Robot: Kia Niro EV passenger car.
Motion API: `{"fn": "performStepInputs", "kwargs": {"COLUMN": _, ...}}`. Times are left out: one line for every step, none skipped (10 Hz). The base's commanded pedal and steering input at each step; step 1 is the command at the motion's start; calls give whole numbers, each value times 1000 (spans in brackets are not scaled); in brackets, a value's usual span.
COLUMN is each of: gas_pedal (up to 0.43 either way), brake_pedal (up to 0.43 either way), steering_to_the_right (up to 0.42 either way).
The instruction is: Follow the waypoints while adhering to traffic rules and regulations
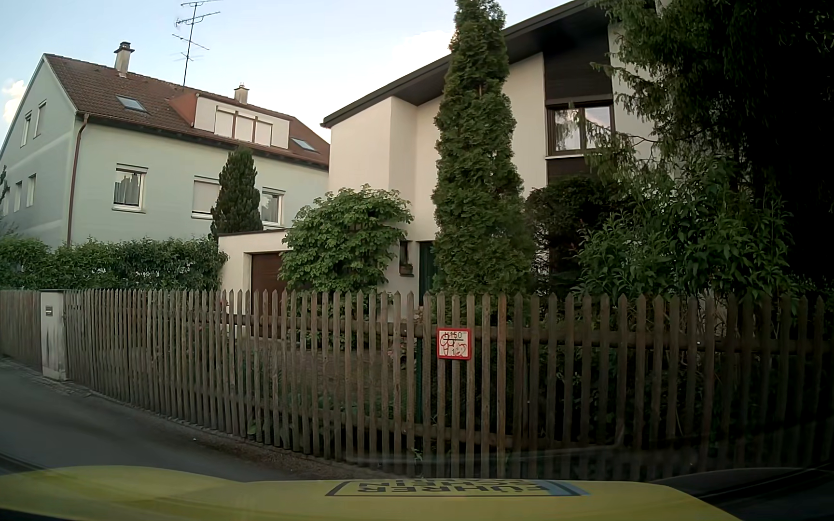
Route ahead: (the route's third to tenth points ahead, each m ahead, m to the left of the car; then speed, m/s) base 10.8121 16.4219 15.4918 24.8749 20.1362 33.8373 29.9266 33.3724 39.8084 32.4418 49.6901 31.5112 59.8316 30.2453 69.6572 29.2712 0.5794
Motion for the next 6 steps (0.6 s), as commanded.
{"fn": "performStepInputs", "kwargs": {"gas_pedal": 0, "brake_pedal": 104, "steering_to_the_right": -701}}
{"fn": "performStepInputs", "kwargs": {"gas_pedal": 0, "brake_pedal": 98, "steering_to_the_right": -715}}
{"fn": "performStepInputs", "kwargs": {"gas_pedal": 0, "brake_pedal": 91, "steering_to_the_right": -734}}
{"fn": "performStepInputs", "kwargs": {"gas_pedal": 0, "brake_pedal": 91, "steering_to_the_right": -747}}
{"fn": "performStepInputs", "kwargs": {"gas_pedal": 0, "brake_pedal": 85, "steering_to_the_right": -758}}
{"fn": "performStepInputs", "kwargs": {"gas_pedal": 0, "brake_pedal": 85, "steering_to_the_right": -764}}
